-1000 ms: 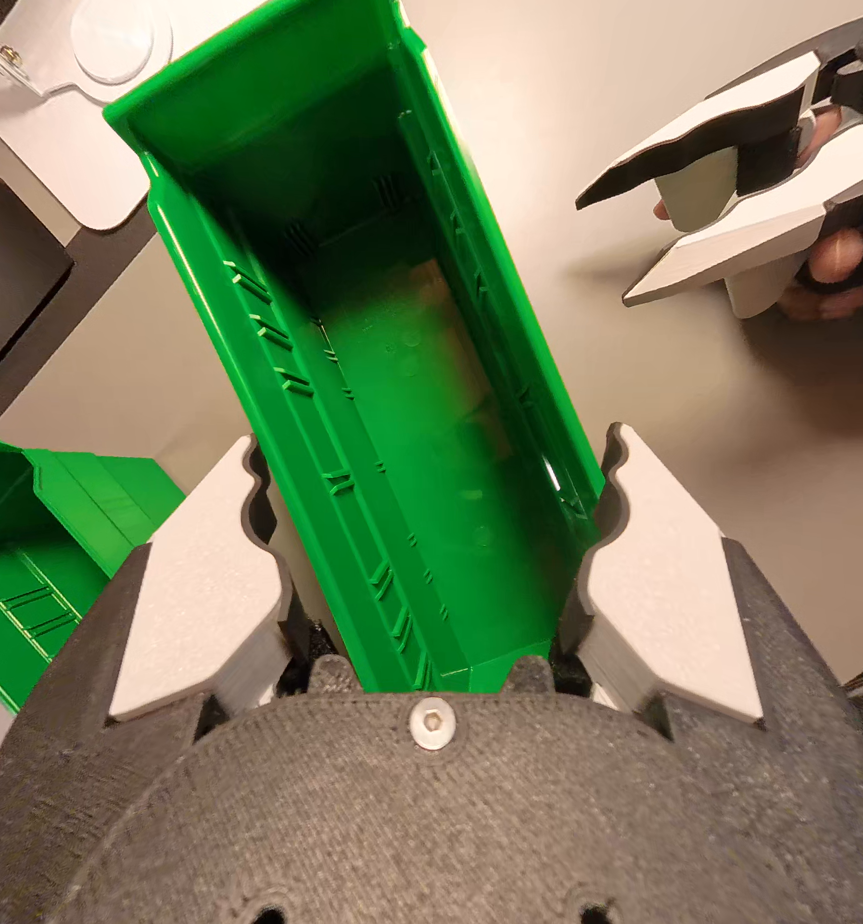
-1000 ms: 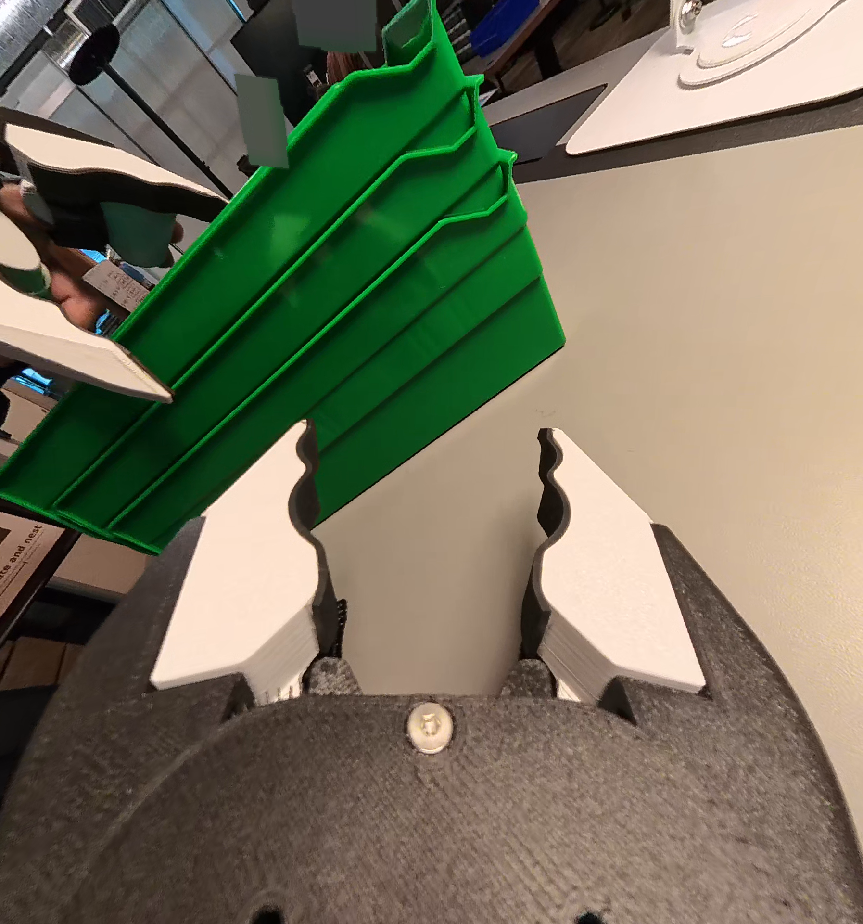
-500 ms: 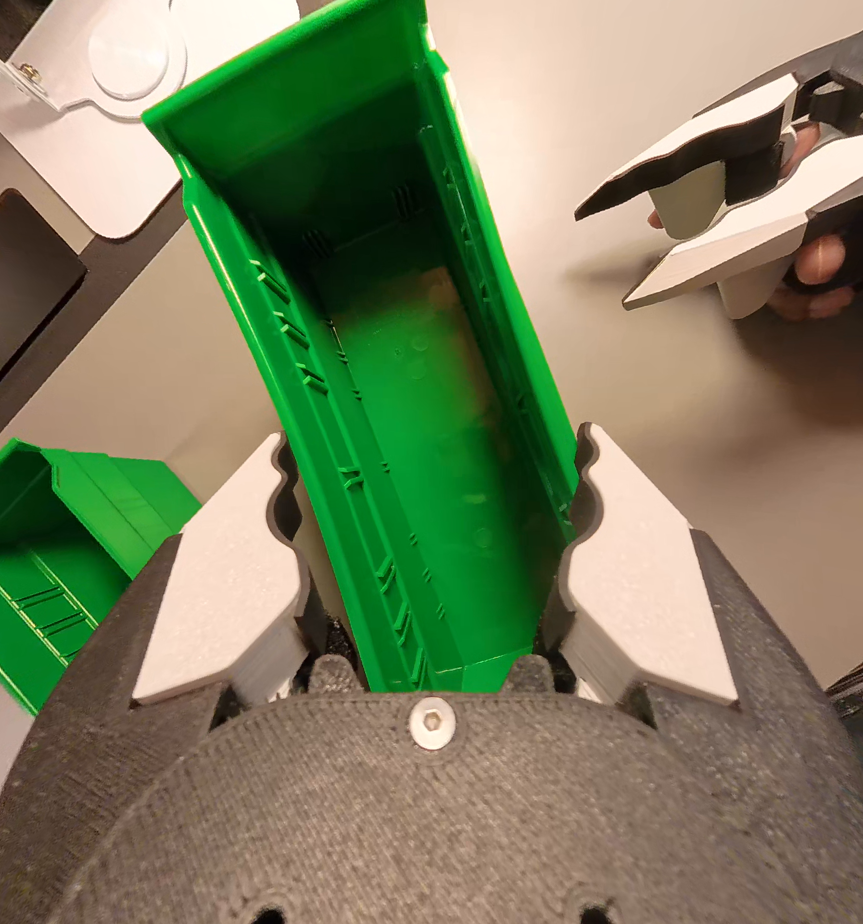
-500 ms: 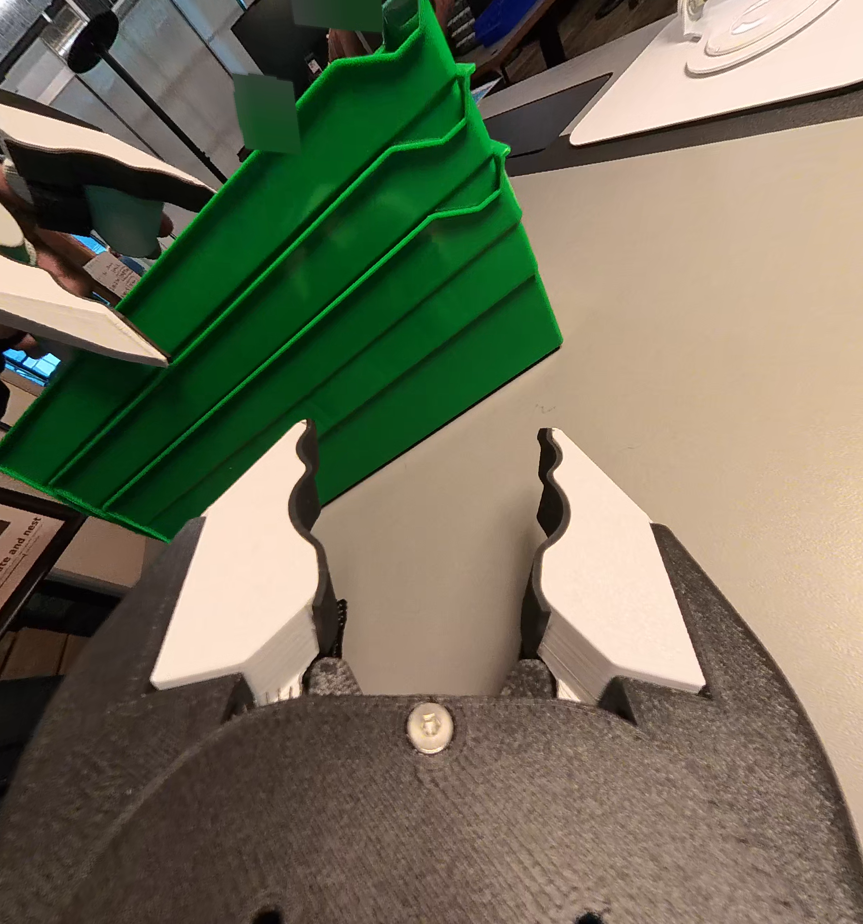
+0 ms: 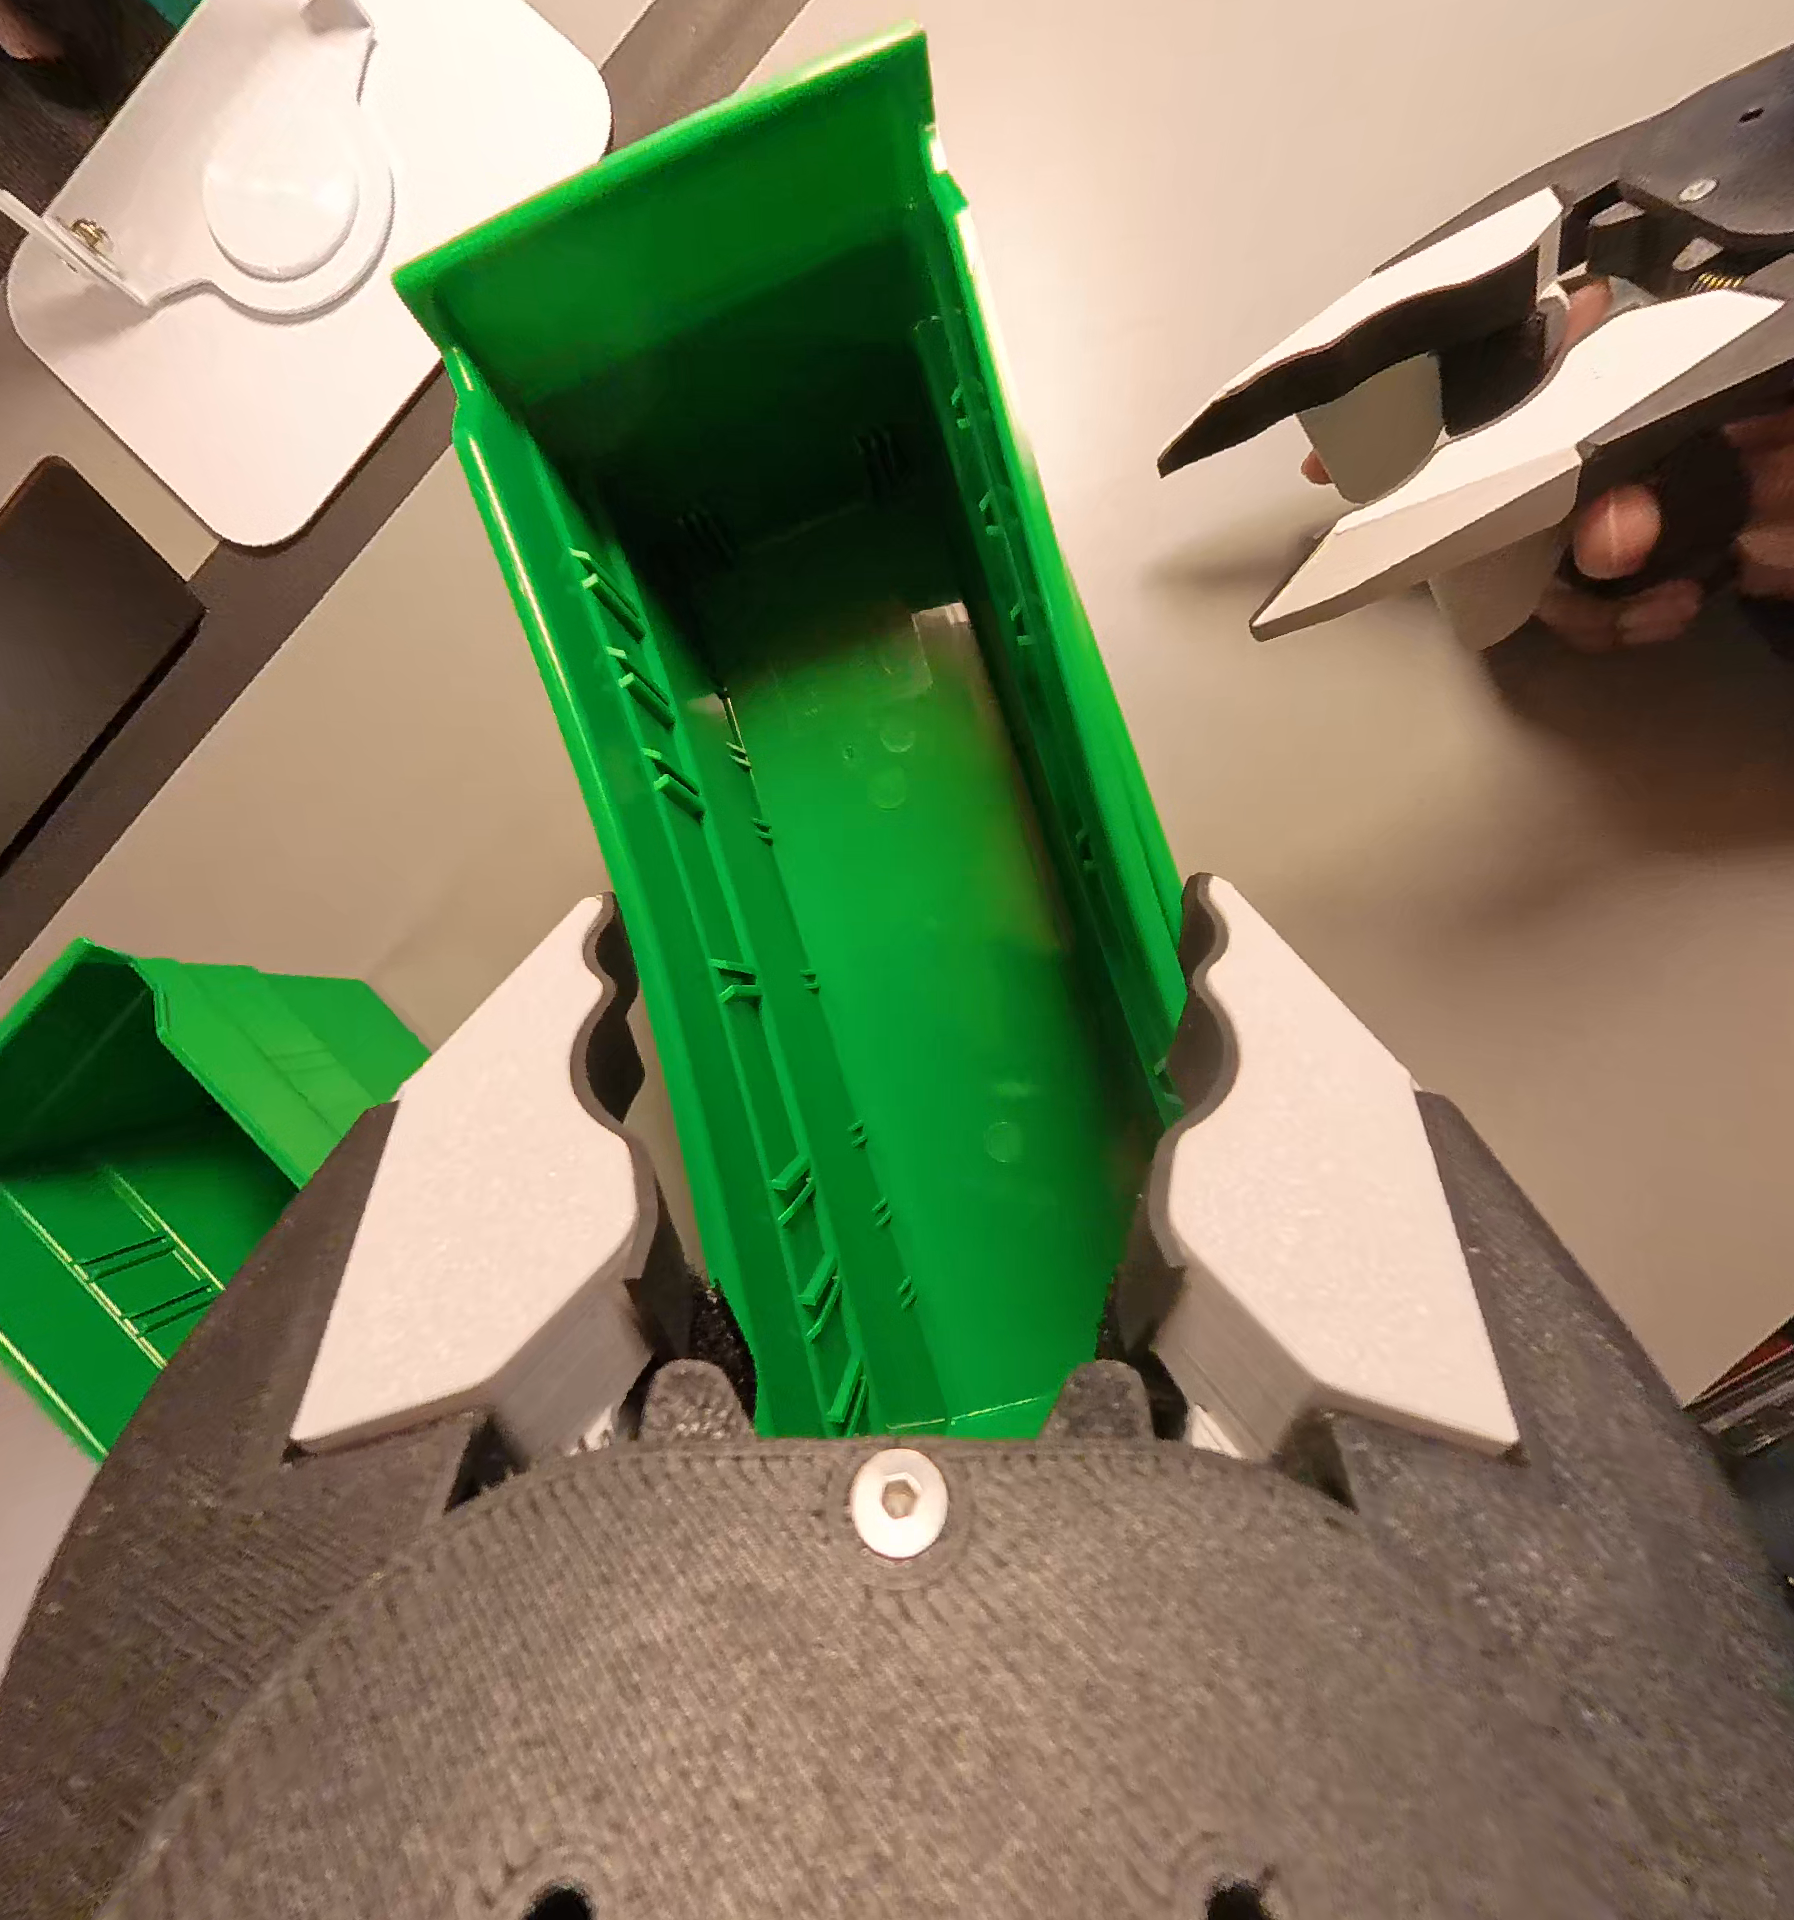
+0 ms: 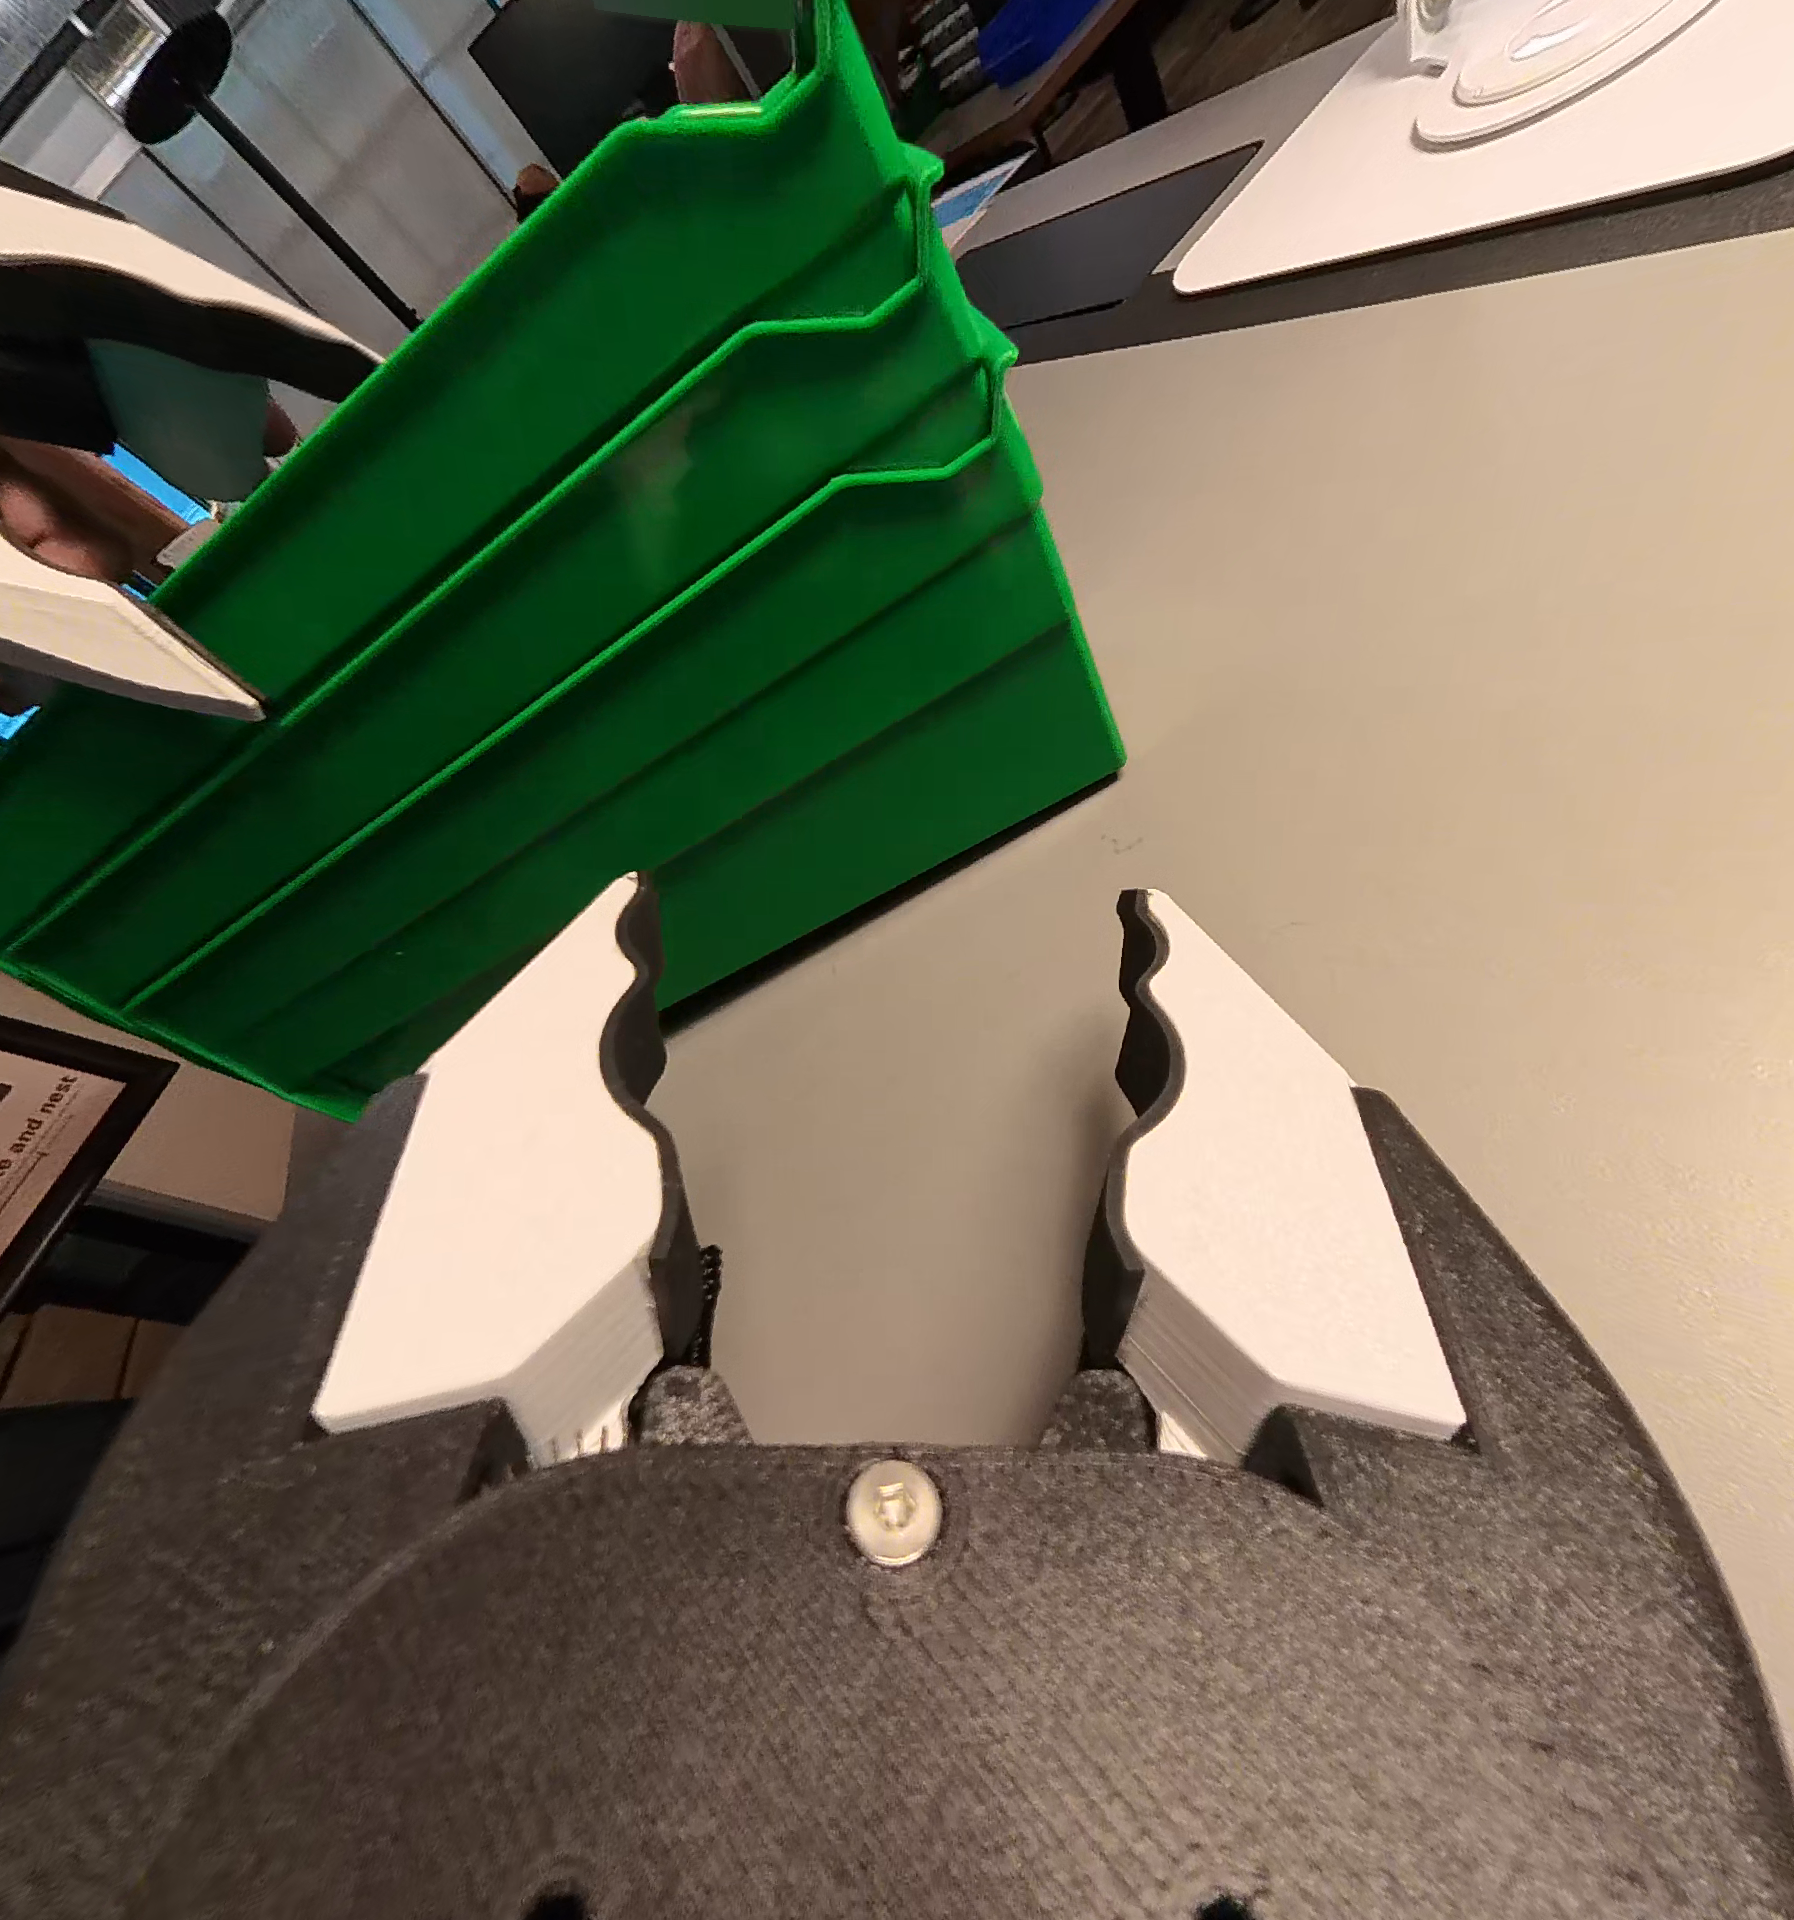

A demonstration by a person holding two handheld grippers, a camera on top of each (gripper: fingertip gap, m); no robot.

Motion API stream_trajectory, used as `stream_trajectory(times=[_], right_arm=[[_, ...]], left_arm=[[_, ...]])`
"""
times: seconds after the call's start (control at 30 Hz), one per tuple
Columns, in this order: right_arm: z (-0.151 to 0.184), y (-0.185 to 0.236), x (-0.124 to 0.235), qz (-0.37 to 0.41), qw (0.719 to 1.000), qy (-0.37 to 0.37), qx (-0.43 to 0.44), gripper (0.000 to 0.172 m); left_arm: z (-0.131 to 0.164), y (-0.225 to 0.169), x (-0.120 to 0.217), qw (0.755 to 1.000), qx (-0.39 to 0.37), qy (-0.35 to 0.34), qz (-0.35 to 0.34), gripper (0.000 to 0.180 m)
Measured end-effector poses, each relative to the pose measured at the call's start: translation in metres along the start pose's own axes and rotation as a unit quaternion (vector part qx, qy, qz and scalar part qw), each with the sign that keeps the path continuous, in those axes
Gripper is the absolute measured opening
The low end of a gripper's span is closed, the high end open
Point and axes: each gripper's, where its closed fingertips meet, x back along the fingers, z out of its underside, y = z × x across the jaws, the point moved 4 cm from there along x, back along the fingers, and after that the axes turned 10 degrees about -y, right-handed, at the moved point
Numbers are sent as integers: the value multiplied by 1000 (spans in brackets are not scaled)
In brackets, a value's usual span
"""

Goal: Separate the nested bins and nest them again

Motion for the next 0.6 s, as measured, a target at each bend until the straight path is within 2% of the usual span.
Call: stream_trajectory(times=[0.3,0.6], right_arm=[[0,-1,0,1,1000,1,-2,91],[0,-2,0,0,1000,0,-5,91]], left_arm=[[4,-5,6,999,-25,19,13,99],[-2,-8,20,999,-33,6,21,98]])
